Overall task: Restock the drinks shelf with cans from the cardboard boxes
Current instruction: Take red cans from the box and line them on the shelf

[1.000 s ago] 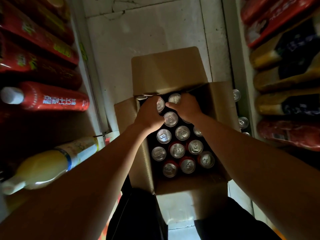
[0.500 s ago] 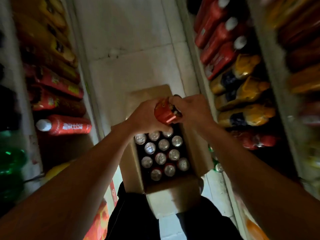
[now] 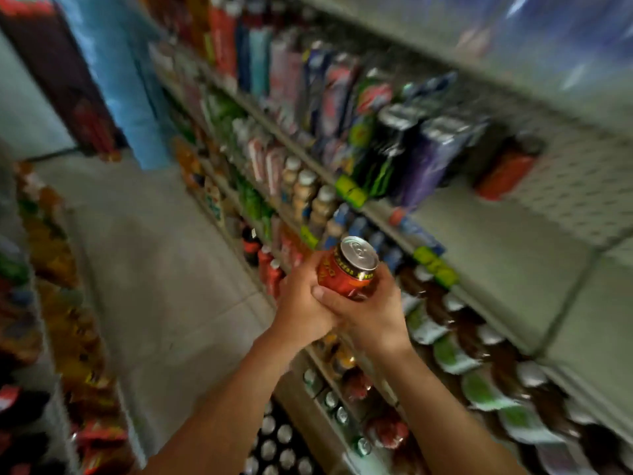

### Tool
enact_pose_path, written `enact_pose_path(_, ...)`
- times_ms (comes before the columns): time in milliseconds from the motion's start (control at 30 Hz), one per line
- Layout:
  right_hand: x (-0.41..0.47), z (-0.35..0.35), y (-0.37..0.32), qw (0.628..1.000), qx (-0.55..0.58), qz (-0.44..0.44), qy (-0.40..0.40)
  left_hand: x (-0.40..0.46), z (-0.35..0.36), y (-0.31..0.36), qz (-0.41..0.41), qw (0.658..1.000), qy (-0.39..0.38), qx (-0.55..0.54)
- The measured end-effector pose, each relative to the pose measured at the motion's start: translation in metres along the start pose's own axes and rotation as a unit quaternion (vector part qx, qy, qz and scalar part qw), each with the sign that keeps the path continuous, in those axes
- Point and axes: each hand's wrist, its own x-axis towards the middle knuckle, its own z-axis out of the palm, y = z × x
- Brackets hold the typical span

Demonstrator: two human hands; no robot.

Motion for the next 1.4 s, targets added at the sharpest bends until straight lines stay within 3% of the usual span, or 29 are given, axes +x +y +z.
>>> enact_pose_path(167,-0.004,-0.071,-0.058,0.992,-0.029,-0.035,0.115,0.026,0.039,0.078,0.063,0.995,-0.074,0.024)
enact_pose_path(367,-0.009,-0.138,-0.079,0.984,-0.052,-0.030,0.168,0.044,0.068,0.115,0.108,0.973,-0.196,0.058)
enact_pose_path(533,0.003,-0.167,-0.071,0.976,-0.080,-0.018,0.200,0.058,0.104,0.126,0.124,0.974,-0.184,0.049)
enact_pose_path(733,0.026,-0.184,-0.048,0.972,-0.079,0.014,0.220,0.068,0.136,0.130,0.123,0.970,-0.173,0.116)
enact_pose_path(800,0.034,-0.191,-0.036,0.972,-0.078,0.026,0.220,0.071,0.138,0.137,0.137,0.952,-0.201,0.184)
enact_pose_path(900,0.044,-0.199,-0.024,0.967,-0.089,0.034,0.238,0.083,0.130,0.142,0.186,0.898,-0.215,0.336)
enact_pose_path(1000,0.056,-0.204,-0.017,0.963,-0.109,0.036,0.243,0.094,0.123,0.135,0.141,0.856,-0.243,0.433)
enact_pose_path(1200,0.071,-0.204,-0.010,0.945,-0.216,0.067,0.234,0.101,0.123,0.132,0.153,0.814,-0.274,0.488)
enact_pose_path(1400,0.108,-0.218,-0.021,0.933,-0.200,0.110,0.277,0.107,0.120,0.126,0.176,0.795,-0.311,0.490)
